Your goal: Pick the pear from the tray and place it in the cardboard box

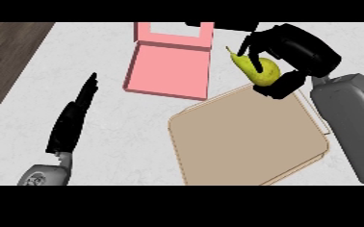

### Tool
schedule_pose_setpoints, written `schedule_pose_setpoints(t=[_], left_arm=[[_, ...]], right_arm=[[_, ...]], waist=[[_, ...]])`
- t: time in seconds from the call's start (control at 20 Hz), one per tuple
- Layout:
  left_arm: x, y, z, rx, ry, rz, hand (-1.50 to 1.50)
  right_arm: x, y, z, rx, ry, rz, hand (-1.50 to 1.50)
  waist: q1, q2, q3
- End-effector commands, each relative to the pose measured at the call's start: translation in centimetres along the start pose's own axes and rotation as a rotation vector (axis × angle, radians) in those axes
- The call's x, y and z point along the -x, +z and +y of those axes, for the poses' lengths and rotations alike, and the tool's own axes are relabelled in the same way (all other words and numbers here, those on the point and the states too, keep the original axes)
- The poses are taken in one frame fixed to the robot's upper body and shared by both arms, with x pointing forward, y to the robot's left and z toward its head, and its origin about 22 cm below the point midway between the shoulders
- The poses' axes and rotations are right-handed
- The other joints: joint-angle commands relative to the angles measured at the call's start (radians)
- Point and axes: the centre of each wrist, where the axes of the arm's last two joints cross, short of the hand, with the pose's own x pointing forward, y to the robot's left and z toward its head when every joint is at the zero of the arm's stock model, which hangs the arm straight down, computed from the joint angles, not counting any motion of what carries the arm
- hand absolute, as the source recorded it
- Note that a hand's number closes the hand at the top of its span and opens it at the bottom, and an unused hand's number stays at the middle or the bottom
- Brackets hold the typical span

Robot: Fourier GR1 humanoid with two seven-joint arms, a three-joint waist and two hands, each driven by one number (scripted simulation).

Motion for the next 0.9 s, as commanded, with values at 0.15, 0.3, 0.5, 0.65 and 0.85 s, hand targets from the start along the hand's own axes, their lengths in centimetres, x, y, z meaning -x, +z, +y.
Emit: schedule_pose_setpoints(t=[0.15,0.3,0.5,0.65,0.85], left_arm=[[0.4,0.3,0.3,-0.016,-0.009,0.025,0.0],[0.4,0.2,-0.1,-0.017,-0.016,0.016,0.0],[0.7,0.3,0.6,-0.033,-0.013,0.042,0.0],[1.0,0.9,0.7,-0.067,-0.012,0.067,0.0],[0.4,1.9,1.4,-0.058,-0.004,0.061,0.0]], right_arm=[[2.8,-2.7,-4.8,0.041,-0.251,-0.303,1.5],[3.4,-4.8,-5.8,0.007,-0.305,-0.349,1.5],[1.5,-9.3,-7.1,-0.008,-0.295,-0.36,1.5],[-1.4,-13.4,-3.5,-0.06,-0.291,-0.356,1.5],[-3.6,-16.3,-1.5,-0.114,-0.271,-0.356,1.5]], waist=[[-0.026,-0.015,-0.005],[-0.028,-0.014,-0.006],[-0.042,-0.019,-0.007],[-0.076,-0.033,-0.007],[-0.074,-0.034,-0.007]])
